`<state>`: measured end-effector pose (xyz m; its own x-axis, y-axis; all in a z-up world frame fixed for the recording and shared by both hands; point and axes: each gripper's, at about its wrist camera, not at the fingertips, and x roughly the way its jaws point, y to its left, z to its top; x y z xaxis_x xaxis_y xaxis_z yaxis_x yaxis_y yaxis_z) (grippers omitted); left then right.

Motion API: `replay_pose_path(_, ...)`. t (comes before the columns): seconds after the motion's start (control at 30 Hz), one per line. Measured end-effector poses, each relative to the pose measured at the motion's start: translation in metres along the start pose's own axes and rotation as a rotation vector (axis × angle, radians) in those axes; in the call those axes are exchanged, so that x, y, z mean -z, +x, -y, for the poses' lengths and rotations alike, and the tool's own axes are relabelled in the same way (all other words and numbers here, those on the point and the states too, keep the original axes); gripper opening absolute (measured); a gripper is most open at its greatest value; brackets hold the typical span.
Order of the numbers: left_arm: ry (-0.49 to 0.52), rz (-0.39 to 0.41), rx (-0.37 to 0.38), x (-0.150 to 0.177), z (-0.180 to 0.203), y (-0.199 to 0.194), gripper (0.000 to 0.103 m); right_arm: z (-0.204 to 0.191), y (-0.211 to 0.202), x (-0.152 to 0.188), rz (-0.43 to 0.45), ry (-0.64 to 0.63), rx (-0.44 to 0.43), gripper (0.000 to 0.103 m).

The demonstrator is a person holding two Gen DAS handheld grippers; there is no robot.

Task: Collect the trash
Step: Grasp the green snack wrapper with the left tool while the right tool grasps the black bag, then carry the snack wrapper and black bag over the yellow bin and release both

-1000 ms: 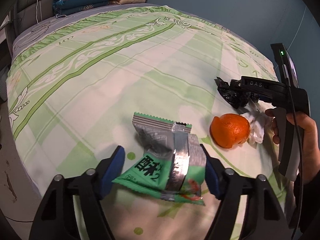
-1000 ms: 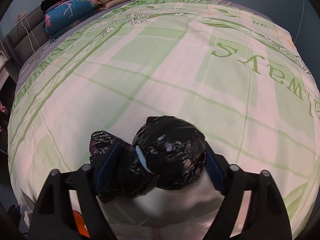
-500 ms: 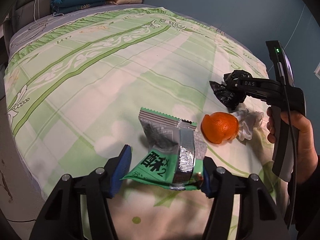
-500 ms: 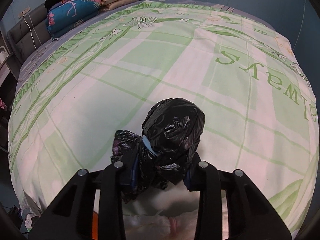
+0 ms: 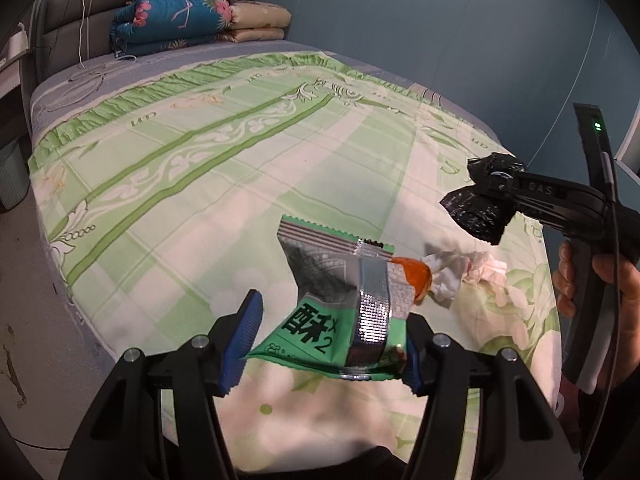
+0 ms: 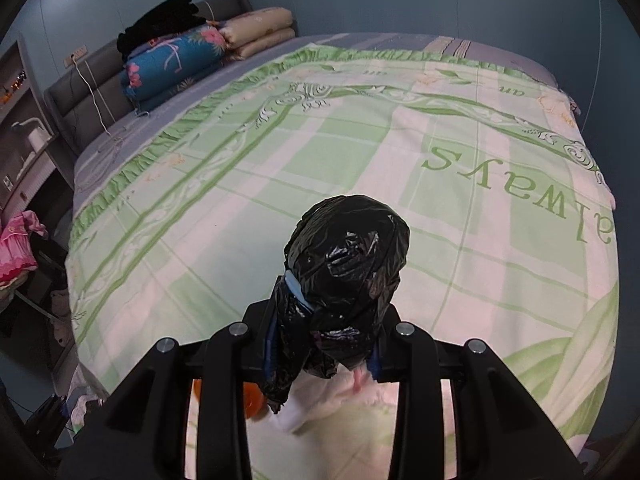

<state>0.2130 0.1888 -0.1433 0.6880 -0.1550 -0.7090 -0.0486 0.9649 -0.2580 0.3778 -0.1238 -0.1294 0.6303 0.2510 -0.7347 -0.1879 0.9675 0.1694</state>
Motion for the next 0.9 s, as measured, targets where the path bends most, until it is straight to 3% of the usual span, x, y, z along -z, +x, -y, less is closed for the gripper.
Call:
replay_pose_path(0.37, 0.021, 0.093, 0.005, 0.0, 0.024, -0.059, 0.057, -0.004, -0.099, 0.025, 0.097, -0.041, -0.058, 0.032)
replay_pose_path(0.9, 0.094, 0.235, 0.062, 0.006, 0.08, -0.141, 0.057, 0.03, -0.229, 0.071, 0.248, -0.041, -0.083, 0.032)
